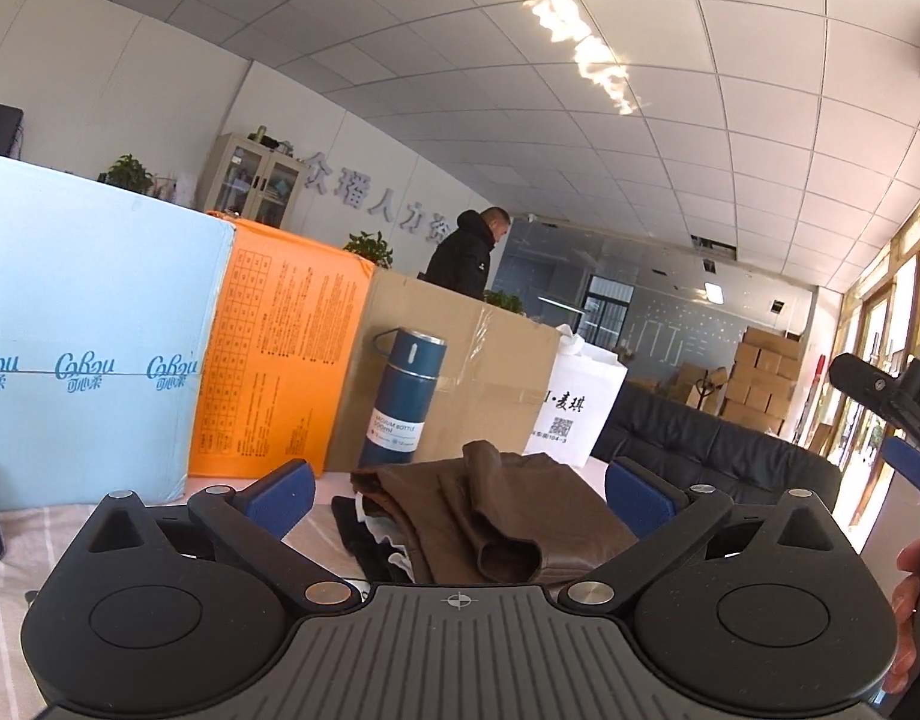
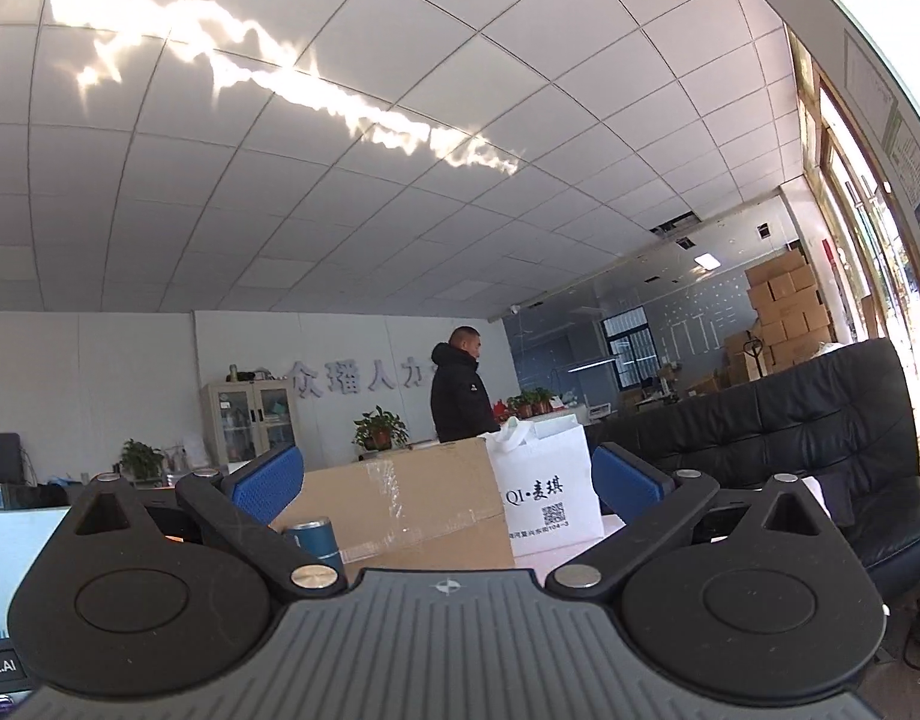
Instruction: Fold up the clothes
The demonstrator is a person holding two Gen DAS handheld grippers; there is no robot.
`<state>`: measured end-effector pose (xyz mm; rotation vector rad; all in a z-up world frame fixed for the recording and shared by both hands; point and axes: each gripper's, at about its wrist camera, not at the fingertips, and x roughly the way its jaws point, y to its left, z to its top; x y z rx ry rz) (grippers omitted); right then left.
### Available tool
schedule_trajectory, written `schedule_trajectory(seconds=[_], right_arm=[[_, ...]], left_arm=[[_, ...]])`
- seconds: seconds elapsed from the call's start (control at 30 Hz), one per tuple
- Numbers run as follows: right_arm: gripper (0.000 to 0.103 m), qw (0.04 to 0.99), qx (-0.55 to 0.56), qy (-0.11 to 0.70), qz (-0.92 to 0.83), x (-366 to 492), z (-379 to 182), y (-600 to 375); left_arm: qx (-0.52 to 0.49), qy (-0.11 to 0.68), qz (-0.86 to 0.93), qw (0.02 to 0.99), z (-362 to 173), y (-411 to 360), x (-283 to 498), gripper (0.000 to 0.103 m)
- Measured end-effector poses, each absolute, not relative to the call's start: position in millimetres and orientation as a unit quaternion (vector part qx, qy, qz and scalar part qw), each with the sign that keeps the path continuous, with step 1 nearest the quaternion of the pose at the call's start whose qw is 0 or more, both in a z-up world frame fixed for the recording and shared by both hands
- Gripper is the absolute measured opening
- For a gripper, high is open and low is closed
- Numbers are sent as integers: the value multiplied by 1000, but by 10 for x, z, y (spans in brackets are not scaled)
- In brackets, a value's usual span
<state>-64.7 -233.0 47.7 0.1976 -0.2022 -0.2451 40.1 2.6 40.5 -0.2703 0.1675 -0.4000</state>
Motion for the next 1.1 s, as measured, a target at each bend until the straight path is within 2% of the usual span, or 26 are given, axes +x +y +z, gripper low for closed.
schedule_trajectory(seconds=[0.17,0.43,0.77,1.1], right_arm=[[103,987,77,-36,-135,-414,444,-2143],[103,989,92,16,-118,-1,156,-2048],[103,991,76,40,-103,181,-9,-2059],[103,988,65,56,-132,132,-88,-2169]], left_arm=[[-141,74,-183,970,444,78,386,103],[-139,99,-123,978,388,163,525,103],[-102,94,-70,988,304,84,503,103],[-113,99,-27,988,241,96,501,103]])
